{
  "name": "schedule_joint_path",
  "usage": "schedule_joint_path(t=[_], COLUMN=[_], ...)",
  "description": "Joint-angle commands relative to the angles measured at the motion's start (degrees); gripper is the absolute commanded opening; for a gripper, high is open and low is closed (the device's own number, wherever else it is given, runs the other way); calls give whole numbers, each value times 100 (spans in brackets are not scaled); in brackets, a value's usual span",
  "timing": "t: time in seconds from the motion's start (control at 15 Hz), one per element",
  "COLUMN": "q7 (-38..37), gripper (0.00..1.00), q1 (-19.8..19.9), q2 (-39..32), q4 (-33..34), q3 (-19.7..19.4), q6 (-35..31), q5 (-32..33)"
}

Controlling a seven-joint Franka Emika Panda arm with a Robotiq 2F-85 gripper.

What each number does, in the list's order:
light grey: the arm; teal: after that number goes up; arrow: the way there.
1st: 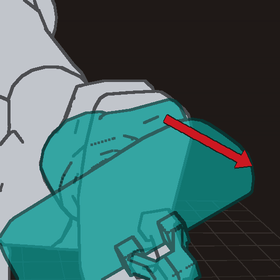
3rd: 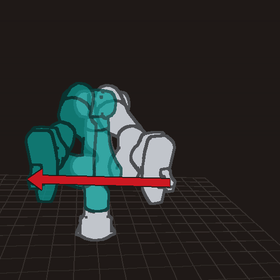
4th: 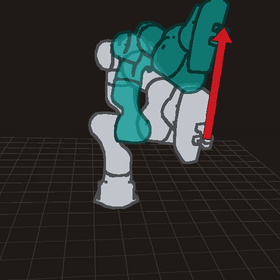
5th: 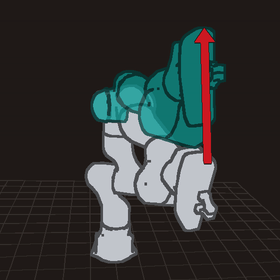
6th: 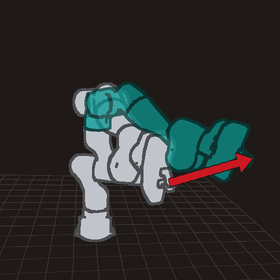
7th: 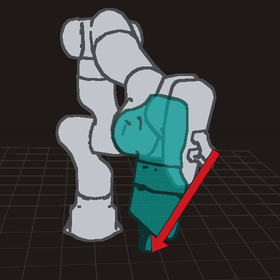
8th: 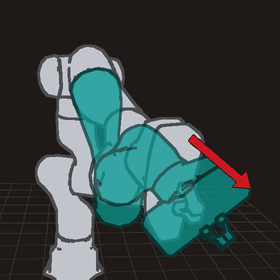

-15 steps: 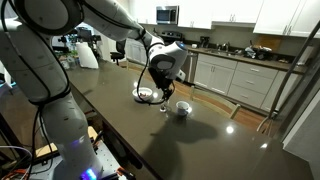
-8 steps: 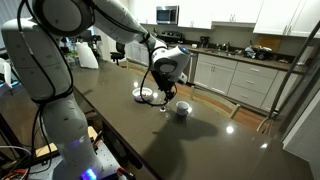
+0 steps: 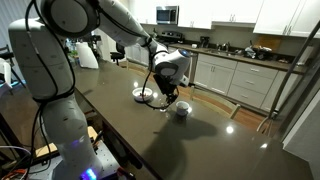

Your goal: Use the silver spoon to scoop some of the contents in the bowl into the glass cup

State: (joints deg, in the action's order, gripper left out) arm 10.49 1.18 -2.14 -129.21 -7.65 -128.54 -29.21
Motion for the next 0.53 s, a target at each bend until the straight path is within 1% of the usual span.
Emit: schedule_joint_path(t=[0.0,0.2,0.27,0.33,0.47], q7=[117,82,82,47,-61], gripper=[100,100,75,74,61], q1=[168,194,207,224,252], q2=[-139,-163,-157,-152,-150], q4=[-12,-44,-41,-33,-1], q3=[133,156,164,171,163], q6=[-563,-895,-906,-868,-710], q5=[48,36,21,9,98])
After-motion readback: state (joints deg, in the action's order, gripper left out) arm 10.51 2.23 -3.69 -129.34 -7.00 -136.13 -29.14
